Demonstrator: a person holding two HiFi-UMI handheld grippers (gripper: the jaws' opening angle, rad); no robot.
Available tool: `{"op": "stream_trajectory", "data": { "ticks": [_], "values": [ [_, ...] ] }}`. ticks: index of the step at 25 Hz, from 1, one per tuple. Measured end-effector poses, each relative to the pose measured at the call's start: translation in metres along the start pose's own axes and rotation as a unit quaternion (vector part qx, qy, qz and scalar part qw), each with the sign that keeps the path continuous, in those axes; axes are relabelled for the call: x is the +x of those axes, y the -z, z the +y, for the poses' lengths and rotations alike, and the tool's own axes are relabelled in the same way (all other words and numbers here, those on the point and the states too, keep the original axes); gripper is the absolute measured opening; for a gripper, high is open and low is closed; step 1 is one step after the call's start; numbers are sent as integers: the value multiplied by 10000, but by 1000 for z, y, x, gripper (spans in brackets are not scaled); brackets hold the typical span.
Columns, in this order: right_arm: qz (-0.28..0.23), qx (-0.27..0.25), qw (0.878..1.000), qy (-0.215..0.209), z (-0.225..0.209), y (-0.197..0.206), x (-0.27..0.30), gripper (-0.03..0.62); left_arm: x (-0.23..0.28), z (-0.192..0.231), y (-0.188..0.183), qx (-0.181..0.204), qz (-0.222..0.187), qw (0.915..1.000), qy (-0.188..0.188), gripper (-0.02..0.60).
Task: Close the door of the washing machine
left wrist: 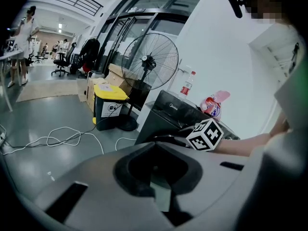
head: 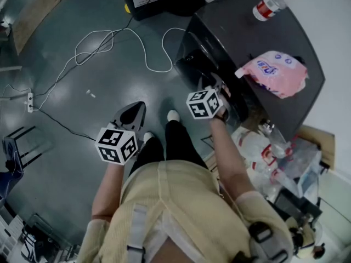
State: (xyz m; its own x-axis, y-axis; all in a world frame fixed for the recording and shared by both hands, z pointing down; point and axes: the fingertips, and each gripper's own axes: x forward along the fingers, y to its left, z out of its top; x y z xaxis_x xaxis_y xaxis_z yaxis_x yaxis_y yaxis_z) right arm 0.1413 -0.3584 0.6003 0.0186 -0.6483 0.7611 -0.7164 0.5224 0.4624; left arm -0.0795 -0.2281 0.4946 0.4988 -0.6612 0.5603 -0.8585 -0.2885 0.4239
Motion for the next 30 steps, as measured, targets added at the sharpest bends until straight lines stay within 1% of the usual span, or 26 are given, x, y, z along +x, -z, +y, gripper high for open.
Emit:
{"op": "stream_trajectory", "data": {
  "ticks": [3, 7, 12, 17, 23, 30],
  "values": [
    [-66, 93, 9999, -98, 2, -1, -3, 107, -5, 4, -3, 19, -71, 10000, -40, 5],
    [-203, 346, 9991, -113, 1, -3, -13, 107, -14, 10, -6, -12, -177, 9998, -111, 5],
    [-399, 627, 9971, -185, 5, -8, -33, 107, -25, 14, -3, -61, -237, 9996, -173, 5],
    [-619, 833, 9944, -195, 2, -20, -59, 107, -37, 17, -5, -20, -322, 9993, -208, 5],
    [-863, 1133, 9893, -328, 10, -31, -84, 107, -48, 19, -12, 2, -474, 9987, -188, 5],
    [-1067, 1369, 9835, -519, 19, -38, -113, 106, -55, 15, -11, -17, -572, 9983, -113, 5]
  ]
}}
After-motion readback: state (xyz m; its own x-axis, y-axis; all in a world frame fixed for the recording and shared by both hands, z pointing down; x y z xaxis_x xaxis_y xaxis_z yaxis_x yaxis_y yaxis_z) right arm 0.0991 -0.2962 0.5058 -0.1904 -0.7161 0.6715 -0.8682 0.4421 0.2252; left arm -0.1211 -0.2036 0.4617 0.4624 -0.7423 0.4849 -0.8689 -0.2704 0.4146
